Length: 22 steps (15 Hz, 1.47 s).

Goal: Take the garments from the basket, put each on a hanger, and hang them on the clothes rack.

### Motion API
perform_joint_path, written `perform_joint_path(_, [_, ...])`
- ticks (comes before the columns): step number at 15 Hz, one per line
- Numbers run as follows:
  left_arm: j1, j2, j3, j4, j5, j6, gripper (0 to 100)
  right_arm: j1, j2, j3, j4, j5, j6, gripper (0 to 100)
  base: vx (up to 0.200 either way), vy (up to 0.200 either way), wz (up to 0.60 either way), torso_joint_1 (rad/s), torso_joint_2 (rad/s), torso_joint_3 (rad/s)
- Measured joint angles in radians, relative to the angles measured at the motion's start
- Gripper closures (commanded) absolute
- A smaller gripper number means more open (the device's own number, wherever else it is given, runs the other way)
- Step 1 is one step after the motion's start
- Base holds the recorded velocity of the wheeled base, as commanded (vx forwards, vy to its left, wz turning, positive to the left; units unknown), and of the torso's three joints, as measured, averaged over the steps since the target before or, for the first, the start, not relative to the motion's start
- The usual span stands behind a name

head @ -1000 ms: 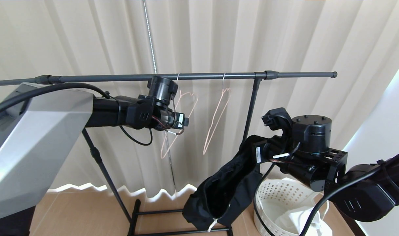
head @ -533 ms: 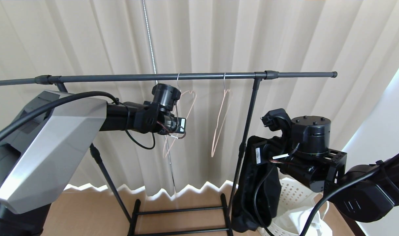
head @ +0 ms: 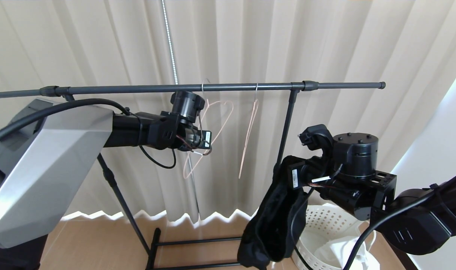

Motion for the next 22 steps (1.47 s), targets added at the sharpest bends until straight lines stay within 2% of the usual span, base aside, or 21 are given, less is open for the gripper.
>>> perform_joint_path(3, [-0.005, -0.05, 0.035, 0.001, 0.0, 0.002, 100, 0.0, -0.004, 0.001, 0.0, 0.0, 0.0, 100, 0.0, 0.0, 0.0, 0.0, 0.0, 0.0])
perform_joint_path(5, [-0.016, -0.105, 0.097, 0.0, 0.001, 0.004, 100, 0.0, -0.007, 0.0, 0.0, -0.003, 0.0, 100, 0.0, 0.0, 0.0, 0.0, 0.0, 0.0])
perform_joint_path(11, [-0.035, -0.344, 0.391, -0.001, 0.001, 0.009, 100, 0.0, -0.028, -0.019, 0.003, -0.017, -0.039, 100, 0.0, 0.0, 0.0, 0.0, 0.0, 0.0])
perform_joint_path(14, [-0.049, -0.483, 0.571, -0.038, 0.0, 0.031, 100, -0.004, -0.03, -0.081, 0.004, -0.129, -0.16, 100, 0.0, 0.0, 0.0, 0.0, 0.0, 0.0])
perform_joint_path(16, [-0.057, -0.578, 0.738, -0.112, -0.007, 0.091, 100, -0.008, -0.022, -0.102, 0.003, -0.157, -0.18, 100, 0.0, 0.0, 0.0, 0.0, 0.0, 0.0])
perform_joint_path(19, [-0.068, -0.7, 0.991, -0.3, -0.048, 0.232, 100, -0.027, -0.005, -0.121, 0.008, -0.198, -0.184, 100, 0.0, 0.0, 0.0, 0.0, 0.0, 0.0])
perform_joint_path(21, [-0.074, -0.767, 1.119, -0.404, -0.123, 0.349, 100, -0.041, 0.0, -0.133, 0.012, -0.21, -0.184, 100, 0.0, 0.0, 0.0, 0.0, 0.0, 0.0])
perform_joint_path(22, [-0.077, -0.798, 1.165, -0.42, -0.16, 0.388, 100, -0.054, 0.003, -0.141, 0.013, -0.212, -0.185, 100, 0.0, 0.0, 0.0, 0.0, 0.0, 0.0])
